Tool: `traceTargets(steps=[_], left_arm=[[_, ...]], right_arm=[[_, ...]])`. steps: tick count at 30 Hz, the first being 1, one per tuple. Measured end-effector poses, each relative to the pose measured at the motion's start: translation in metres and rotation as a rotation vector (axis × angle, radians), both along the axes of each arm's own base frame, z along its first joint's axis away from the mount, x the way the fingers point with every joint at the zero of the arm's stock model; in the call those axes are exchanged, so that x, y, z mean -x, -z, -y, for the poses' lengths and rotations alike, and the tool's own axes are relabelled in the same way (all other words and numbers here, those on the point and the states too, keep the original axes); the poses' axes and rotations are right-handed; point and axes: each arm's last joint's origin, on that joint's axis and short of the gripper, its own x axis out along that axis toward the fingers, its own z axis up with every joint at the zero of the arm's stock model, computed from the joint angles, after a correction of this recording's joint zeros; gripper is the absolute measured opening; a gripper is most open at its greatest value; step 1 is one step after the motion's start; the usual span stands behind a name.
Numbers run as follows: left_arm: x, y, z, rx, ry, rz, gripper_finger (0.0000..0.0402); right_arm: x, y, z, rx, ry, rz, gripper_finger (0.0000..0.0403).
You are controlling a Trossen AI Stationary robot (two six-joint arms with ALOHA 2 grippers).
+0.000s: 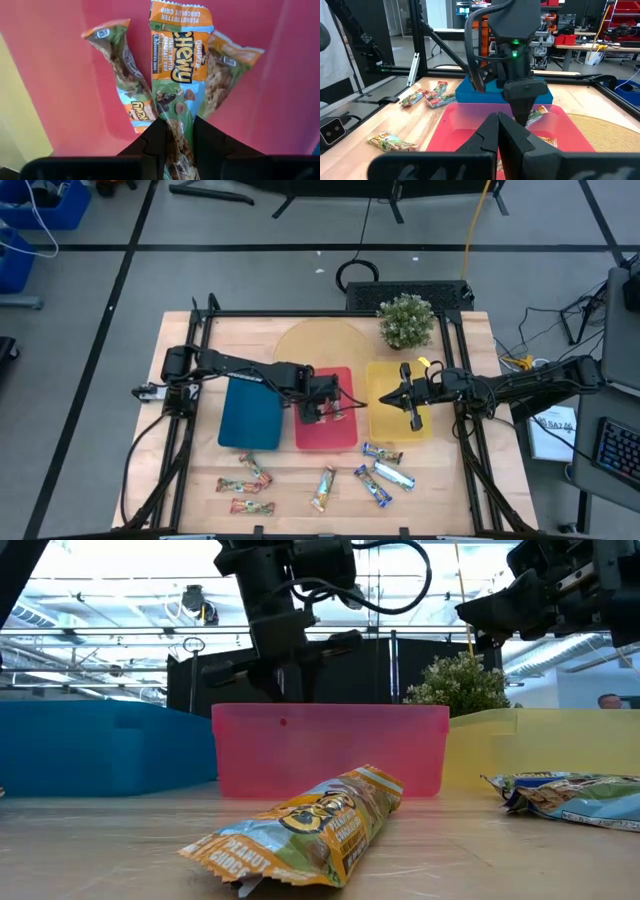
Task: Pick and place Granola Bars by type
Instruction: Put the orange granola bar into the red bin
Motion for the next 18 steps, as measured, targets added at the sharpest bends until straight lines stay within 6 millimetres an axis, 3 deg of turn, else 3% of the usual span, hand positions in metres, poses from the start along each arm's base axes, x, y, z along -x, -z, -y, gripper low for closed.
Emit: traceTargets(steps=[8,14,18], left_arm=[[-0.001,0.000,0.008,0.049,-0.051,0.023,0.0090],[-0.001,0.000,0.017,0.073,-0.120,0.037,0.0145],[-0.002,-0.003,0.022,-0.024,-0.166,0.078,0.0184]], right_arm=[[0.000,0.000,0.000,-0.006,0.001,-0.001,0.0000],[0.000,-0.001,0.000,-0.006,0.001,0.004,0.0000],[0.000,0.000,0.000,-0.006,0.001,0.004,0.0000]])
